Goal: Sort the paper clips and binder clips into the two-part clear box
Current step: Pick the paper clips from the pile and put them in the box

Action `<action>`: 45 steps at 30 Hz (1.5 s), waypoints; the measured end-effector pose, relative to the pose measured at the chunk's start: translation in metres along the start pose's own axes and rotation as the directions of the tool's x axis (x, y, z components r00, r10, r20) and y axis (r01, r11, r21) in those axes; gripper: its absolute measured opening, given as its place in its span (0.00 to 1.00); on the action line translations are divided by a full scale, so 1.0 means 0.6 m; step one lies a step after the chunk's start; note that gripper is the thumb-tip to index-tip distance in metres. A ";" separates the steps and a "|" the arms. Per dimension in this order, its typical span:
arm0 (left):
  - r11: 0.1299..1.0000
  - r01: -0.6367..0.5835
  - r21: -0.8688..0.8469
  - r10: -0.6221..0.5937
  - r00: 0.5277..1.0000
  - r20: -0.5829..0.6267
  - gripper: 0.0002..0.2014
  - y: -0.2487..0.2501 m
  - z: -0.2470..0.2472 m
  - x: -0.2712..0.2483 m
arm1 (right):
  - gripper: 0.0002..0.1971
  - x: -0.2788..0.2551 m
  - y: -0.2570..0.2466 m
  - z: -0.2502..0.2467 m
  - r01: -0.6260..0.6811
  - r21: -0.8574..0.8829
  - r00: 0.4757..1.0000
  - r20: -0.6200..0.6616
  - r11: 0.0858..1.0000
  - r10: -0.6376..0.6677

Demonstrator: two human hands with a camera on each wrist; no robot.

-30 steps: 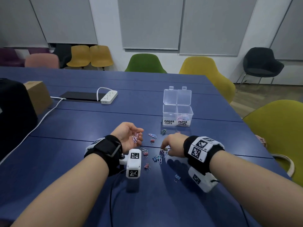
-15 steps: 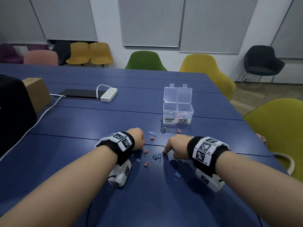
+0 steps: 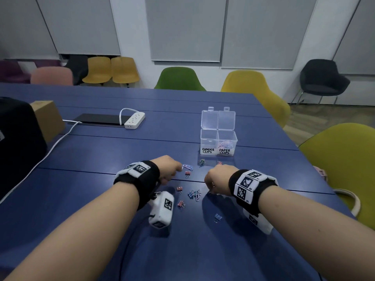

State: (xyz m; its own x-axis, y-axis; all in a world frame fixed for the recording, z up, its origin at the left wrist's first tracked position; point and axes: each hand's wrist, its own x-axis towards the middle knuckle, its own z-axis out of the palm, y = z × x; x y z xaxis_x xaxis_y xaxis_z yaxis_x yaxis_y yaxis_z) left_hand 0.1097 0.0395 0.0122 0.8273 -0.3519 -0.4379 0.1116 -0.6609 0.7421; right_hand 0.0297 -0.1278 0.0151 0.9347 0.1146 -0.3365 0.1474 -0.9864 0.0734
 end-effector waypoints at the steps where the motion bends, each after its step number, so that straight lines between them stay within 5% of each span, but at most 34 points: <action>1: 0.969 0.024 -0.246 -0.014 0.999 0.042 0.12 0.001 0.001 -0.006 | 0.06 0.000 0.000 0.000 -0.001 0.003 1.000 0.004 1.000 0.001; 4: 0.772 0.094 -0.629 0.001 0.989 0.148 0.11 0.000 0.003 -0.014 | 0.06 0.000 0.001 0.005 -0.020 0.040 1.000 0.008 0.999 0.019; 8: 0.576 0.151 -0.804 -0.005 0.983 0.181 0.06 -0.006 0.005 -0.019 | 0.05 0.008 -0.008 0.016 -0.084 0.050 0.995 0.059 0.995 0.081; 17: 0.525 0.168 -0.834 -0.012 0.982 0.190 0.09 -0.033 0.034 -0.043 | 0.08 0.009 -0.018 0.031 -0.151 0.112 0.983 0.126 0.982 0.137; 20: 0.498 0.179 -0.848 0.017 0.976 0.216 0.13 -0.032 0.034 -0.047 | 0.06 -0.007 -0.009 0.024 -0.166 0.275 0.986 0.071 0.947 0.152; 22: 0.516 0.197 -0.834 0.004 0.973 0.232 0.13 -0.026 0.031 -0.051 | 0.08 -0.022 0.002 0.021 -0.159 0.593 0.984 0.035 0.789 0.172; 24: 0.595 0.202 -0.778 -0.031 0.973 0.229 0.10 -0.018 0.033 -0.057 | 0.12 -0.033 0.012 0.025 -0.096 0.944 0.981 0.036 0.315 0.191; 26: 0.734 0.174 -0.657 -0.061 0.980 0.191 0.11 -0.011 0.042 -0.054 | 0.14 -0.044 0.022 0.028 0.011 0.992 0.977 0.017 -0.129 0.212; 28: 0.897 0.109 -0.428 -0.062 0.990 0.123 0.14 -0.001 0.054 -0.052 | 0.14 -0.053 0.032 0.034 0.057 0.949 0.980 0.005 -0.310 0.197; 30: 0.999 0.010 -0.037 -0.009 0.999 0.032 0.10 0.011 0.065 -0.054 | 0.14 -0.058 0.040 0.041 0.079 0.921 0.982 -0.007 -0.381 0.188; 32: 0.948 -0.058 0.314 0.075 0.996 -0.041 0.14 0.021 0.073 -0.052 | 0.12 -0.062 0.047 0.047 0.087 0.894 0.983 -0.005 -0.440 0.184; 35: 0.811 -0.067 0.581 0.119 0.992 -0.051 0.16 0.028 0.087 -0.043 | 0.09 -0.065 0.050 0.051 0.087 0.851 0.979 0.024 -0.518 0.203; 39: 0.692 -0.033 0.721 0.094 0.995 -0.045 0.22 0.035 0.106 -0.034 | 0.11 -0.064 0.054 0.052 0.051 0.816 0.976 0.081 -0.576 0.201; 45: 0.657 -0.041 0.753 0.110 0.993 -0.043 0.25 0.032 0.108 -0.021 | 0.10 -0.039 0.059 0.032 -0.025 0.821 0.983 0.122 -0.570 0.134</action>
State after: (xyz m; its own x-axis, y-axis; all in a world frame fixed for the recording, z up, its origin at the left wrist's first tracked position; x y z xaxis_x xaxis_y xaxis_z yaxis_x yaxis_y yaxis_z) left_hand 0.0659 -0.0117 -0.0010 0.8572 -0.3941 -0.3314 -0.3749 -0.9189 0.1227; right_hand 0.0070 -0.1679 0.0073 0.8993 -0.0335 -0.4360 -0.3727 0.4628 -0.8043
